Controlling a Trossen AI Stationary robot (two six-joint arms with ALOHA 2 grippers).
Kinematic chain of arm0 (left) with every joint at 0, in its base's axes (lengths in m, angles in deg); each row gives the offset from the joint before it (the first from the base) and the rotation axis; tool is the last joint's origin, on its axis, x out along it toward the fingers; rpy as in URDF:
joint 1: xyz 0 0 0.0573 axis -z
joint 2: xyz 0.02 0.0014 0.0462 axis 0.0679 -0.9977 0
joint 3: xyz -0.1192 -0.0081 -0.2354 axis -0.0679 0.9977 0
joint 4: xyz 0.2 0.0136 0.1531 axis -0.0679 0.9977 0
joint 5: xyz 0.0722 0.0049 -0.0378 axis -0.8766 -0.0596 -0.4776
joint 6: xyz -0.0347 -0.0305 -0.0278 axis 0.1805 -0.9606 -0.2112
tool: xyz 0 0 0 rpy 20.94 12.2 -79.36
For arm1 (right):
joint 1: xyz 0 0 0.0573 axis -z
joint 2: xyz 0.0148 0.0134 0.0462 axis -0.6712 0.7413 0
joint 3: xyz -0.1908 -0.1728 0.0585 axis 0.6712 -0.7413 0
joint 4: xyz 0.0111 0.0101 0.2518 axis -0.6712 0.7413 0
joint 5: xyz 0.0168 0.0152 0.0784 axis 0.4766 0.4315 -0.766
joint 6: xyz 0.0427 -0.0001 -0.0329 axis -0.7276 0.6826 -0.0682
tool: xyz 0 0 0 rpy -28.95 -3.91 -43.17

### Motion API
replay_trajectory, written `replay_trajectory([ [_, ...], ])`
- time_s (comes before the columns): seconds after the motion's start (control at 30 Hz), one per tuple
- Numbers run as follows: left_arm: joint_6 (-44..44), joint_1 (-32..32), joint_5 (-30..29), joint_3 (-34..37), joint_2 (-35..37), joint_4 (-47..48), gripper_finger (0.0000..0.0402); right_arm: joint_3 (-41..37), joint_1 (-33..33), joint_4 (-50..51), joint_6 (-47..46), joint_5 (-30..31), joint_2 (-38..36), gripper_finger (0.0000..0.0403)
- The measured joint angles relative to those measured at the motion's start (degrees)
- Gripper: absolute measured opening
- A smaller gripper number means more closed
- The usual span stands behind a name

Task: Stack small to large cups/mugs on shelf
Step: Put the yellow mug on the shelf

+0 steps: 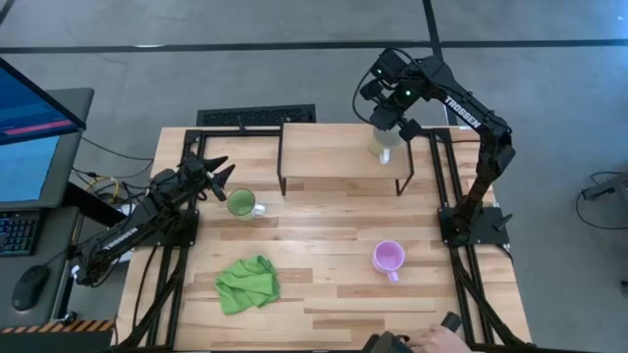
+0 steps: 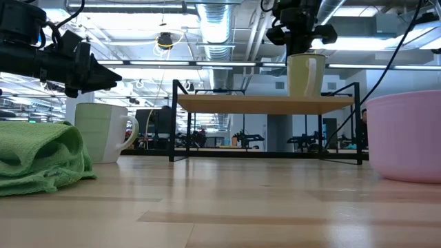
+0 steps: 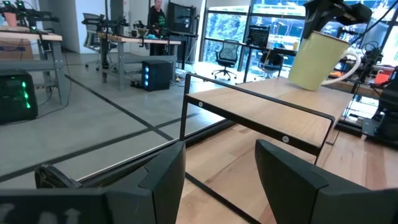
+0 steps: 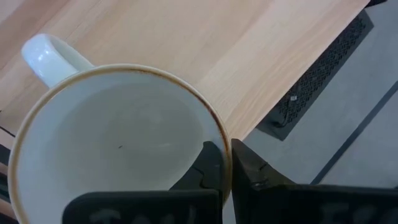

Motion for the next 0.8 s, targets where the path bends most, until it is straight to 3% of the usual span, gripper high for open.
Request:
replay_trajectory([
  [0.8,0.07,0.02,0.02,0.00,0.00,0.00,0.0185,-0.17,-0.22,-1.28,0.98,-2.76,0.67,0.0019],
])
